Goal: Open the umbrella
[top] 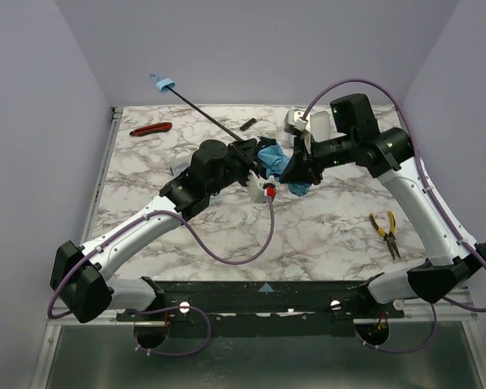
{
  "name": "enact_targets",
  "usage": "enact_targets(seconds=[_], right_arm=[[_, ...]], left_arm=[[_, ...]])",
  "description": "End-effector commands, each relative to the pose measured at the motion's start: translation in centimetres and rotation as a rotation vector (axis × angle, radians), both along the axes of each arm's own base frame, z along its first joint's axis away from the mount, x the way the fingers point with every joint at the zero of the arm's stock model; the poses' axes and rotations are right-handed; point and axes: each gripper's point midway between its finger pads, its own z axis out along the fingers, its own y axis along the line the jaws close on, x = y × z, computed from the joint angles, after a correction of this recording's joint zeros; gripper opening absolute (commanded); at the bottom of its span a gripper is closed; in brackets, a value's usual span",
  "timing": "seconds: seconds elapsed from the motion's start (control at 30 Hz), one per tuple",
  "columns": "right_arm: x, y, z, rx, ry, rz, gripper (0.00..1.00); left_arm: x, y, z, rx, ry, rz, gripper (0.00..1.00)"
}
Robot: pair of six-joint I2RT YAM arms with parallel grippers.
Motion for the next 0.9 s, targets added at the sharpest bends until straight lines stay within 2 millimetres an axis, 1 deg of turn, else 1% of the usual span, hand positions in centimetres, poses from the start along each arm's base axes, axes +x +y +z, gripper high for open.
enact_targets(seconds=[0.0,0.1,0.17,0.2,0.23,0.27,0.33,0.37,0.43,0.53,0.6,0.67,0.77,0.83,0.87], right_arm=[[-1.4,-1.1,-2.5,-0.101,0.052,0.003,0.0],[-0.8,-1.8,-3.1,-0.137,0.012,-0.032,0.0],[-0.5,-2.0,-3.1,-0.144,-0.014,-0.044,0.0],[-0.5,-2.1,-2.8,-0.143,-0.026,-0.041,0.04],[-0.5,-2.0,-2.3,-0.129,-0.034,-0.04,0.15],[-0.6,-1.8,-1.7,-0.108,-0.035,-0.044,0.24],[-0.9,-1.2,0.1,-0.043,-0.055,-0.039,0.45],[-1.0,-1.0,1.2,-0.002,-0.066,-0.045,0.52],[-0.9,-0.5,3.2,0.073,-0.091,-0.067,0.57],[-0.3,0.1,5.6,0.152,-0.107,-0.115,0.61],[0.7,0.2,6.3,0.169,-0.106,-0.165,0.68],[2.3,0.2,6.3,0.16,-0.113,-0.236,0.74],[4.3,-0.2,5.3,0.114,-0.115,-0.318,0.83],[5.0,-0.2,3.7,0.058,-0.091,-0.334,0.88],[5.2,-0.3,2.7,0.03,-0.08,-0.332,0.97]], left_arm=[[1.5,1.6,4.9,-0.121,-0.081,0.091,0.0],[1.5,1.8,4.9,-0.125,-0.081,0.087,0.0],[1.4,1.9,4.7,-0.12,-0.085,0.086,0.0],[1.3,1.9,4.8,-0.119,-0.091,0.083,0.0],[1.2,1.9,4.7,-0.118,-0.093,0.078,0.0],[1.1,1.9,4.6,-0.117,-0.094,0.072,0.0],[0.9,1.9,4.5,-0.112,-0.099,0.062,0.0],[0.7,1.8,4.5,-0.11,-0.108,0.053,0.0],[0.4,1.8,4.5,-0.102,-0.129,0.036,0.0],[0.0,1.8,4.3,-0.093,-0.143,0.019,0.0],[-0.3,1.9,4.2,-0.088,-0.15,0.011,0.0],[-0.5,1.9,4.2,-0.086,-0.158,0.002,0.0],[-0.8,2.0,4.2,-0.076,-0.174,-0.005,0.0],[-1.0,2.0,4.3,-0.072,-0.185,-0.009,0.0],[-1.2,1.9,4.5,-0.073,-0.19,-0.013,0.0]])
